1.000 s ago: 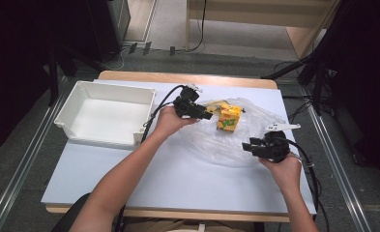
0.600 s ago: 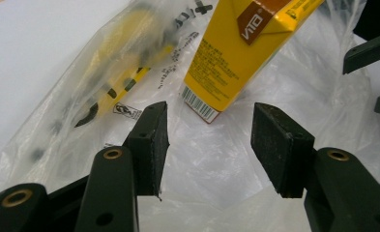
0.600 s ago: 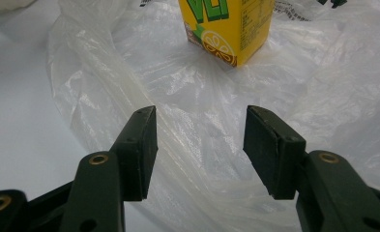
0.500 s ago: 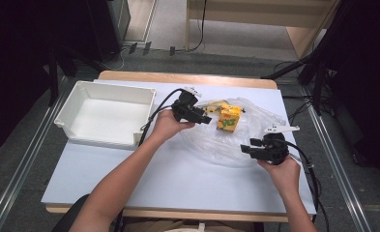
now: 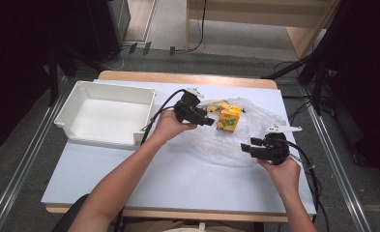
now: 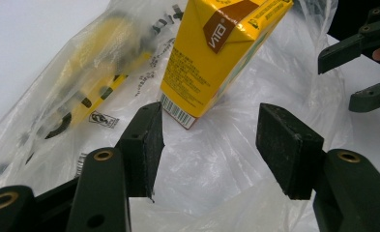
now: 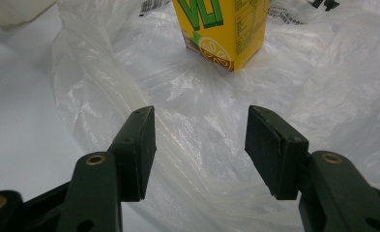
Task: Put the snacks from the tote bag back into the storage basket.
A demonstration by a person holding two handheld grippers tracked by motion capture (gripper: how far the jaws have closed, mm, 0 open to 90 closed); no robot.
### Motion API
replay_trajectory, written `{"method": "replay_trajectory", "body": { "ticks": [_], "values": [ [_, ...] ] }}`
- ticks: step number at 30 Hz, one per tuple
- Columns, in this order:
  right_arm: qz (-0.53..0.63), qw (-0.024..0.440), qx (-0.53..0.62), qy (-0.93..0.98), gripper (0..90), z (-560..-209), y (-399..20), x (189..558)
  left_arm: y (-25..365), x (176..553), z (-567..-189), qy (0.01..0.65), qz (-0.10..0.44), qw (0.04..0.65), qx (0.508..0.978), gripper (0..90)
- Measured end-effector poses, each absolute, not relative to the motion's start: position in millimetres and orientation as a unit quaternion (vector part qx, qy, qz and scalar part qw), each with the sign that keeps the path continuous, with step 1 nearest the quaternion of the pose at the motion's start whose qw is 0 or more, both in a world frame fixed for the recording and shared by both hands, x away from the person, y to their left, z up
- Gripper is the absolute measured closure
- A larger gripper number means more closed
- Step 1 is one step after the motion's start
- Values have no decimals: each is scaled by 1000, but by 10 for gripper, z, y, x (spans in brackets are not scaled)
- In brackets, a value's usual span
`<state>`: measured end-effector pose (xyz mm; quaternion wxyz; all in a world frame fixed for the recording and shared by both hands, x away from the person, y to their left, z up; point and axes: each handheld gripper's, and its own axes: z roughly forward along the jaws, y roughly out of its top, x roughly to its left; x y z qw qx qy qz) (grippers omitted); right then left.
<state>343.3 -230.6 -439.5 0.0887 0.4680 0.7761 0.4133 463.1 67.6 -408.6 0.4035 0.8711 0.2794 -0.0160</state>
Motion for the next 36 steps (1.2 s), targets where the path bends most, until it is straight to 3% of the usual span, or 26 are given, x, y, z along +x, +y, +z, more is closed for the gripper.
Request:
{"method": "replay_trajectory", "body": {
  "ticks": [36],
  "values": [
    [407, 82, 464, 783, 406, -4429, -2270, 3396, 287, 4787, -4217, 247, -6, 398, 883, 423]
  ]
}}
